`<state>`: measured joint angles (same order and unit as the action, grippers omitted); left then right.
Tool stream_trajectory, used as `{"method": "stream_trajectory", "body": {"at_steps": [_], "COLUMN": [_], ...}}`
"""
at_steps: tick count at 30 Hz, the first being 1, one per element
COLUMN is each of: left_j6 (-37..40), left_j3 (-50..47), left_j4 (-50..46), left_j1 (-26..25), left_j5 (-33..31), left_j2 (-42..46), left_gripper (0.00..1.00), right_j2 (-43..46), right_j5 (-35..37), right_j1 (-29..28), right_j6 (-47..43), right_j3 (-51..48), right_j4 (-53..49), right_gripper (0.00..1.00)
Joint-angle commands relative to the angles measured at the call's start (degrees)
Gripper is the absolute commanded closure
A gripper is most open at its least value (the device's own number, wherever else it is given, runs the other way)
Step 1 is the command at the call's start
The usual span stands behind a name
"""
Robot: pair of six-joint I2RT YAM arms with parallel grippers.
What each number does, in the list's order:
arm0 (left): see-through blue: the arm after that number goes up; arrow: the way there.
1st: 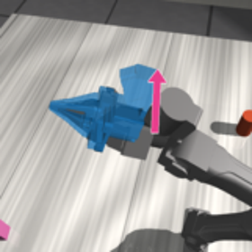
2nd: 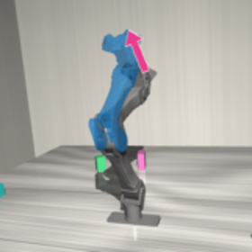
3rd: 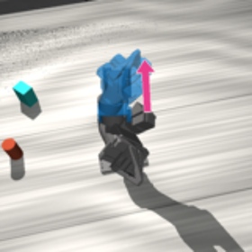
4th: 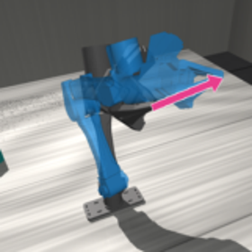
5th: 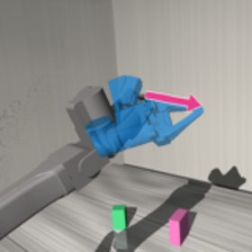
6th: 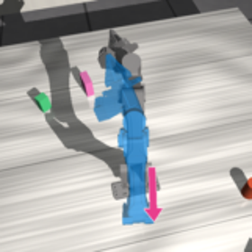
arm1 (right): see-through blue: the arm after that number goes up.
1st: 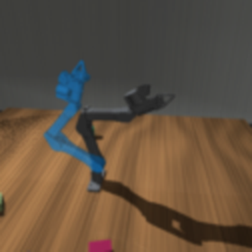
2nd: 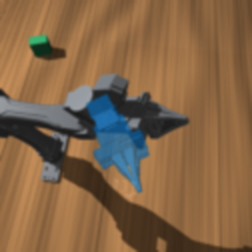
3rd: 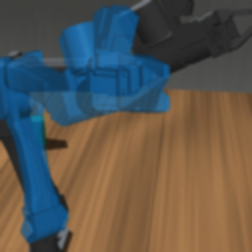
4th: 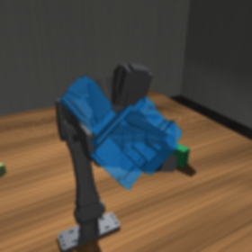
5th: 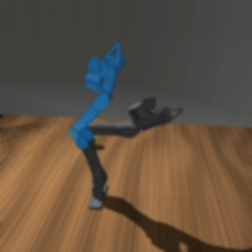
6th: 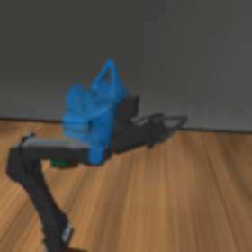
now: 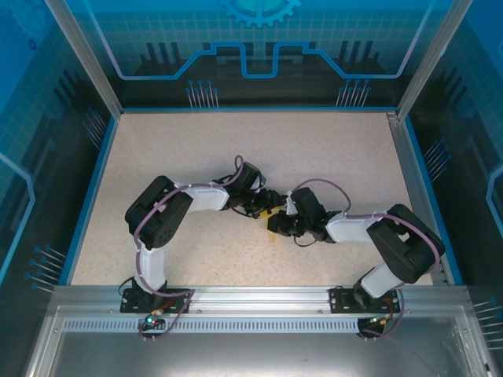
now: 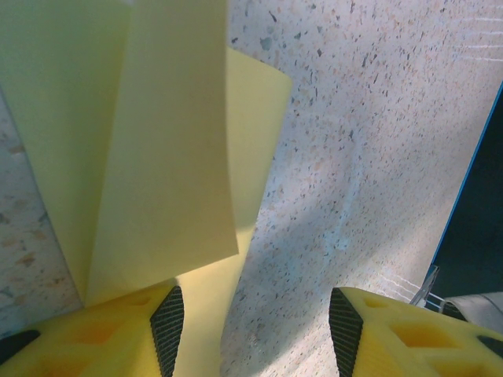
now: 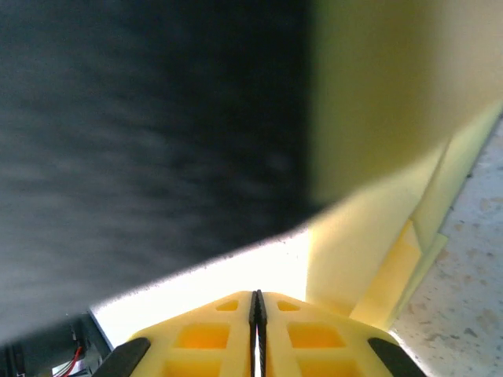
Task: Fold a paper plane with a square sheet of paper (pick it up from the middle)
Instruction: Fold the wing for the fifth time at the center of the table.
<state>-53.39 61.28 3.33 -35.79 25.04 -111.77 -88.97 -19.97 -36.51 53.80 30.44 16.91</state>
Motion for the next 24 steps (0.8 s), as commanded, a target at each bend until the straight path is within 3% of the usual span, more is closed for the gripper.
{"method": "stream_trajectory", "body": {"at_steps": [1,14,24], "left_j6": [1.70,1.85,1.70], "left_j3": [-0.10,-0.57,-0.98], "left_j4": [-2.78,-3.09,-2.71], "left_j1": [-0.24,-0.24,-0.20], "left_j5": [0.62,0.45,0.61], "left_j2": [-1.97,-2.05,-1.88], "left_gripper": [0.44,0.44,0.44], "right_j2": [-1.12,-2.11,3.93], "right_j5": [0.19,-1.11,-3.05], "right_j1": [-0.97,-1.06,-1.54], "right_j6": [-0.39,-0.44,-0.56], "right_j3": [-1.09,-3.50,-2.32], "right_j4": [-0.81,-0.21,-1.12], "right_gripper": [0.89,0.88,0.85]}}
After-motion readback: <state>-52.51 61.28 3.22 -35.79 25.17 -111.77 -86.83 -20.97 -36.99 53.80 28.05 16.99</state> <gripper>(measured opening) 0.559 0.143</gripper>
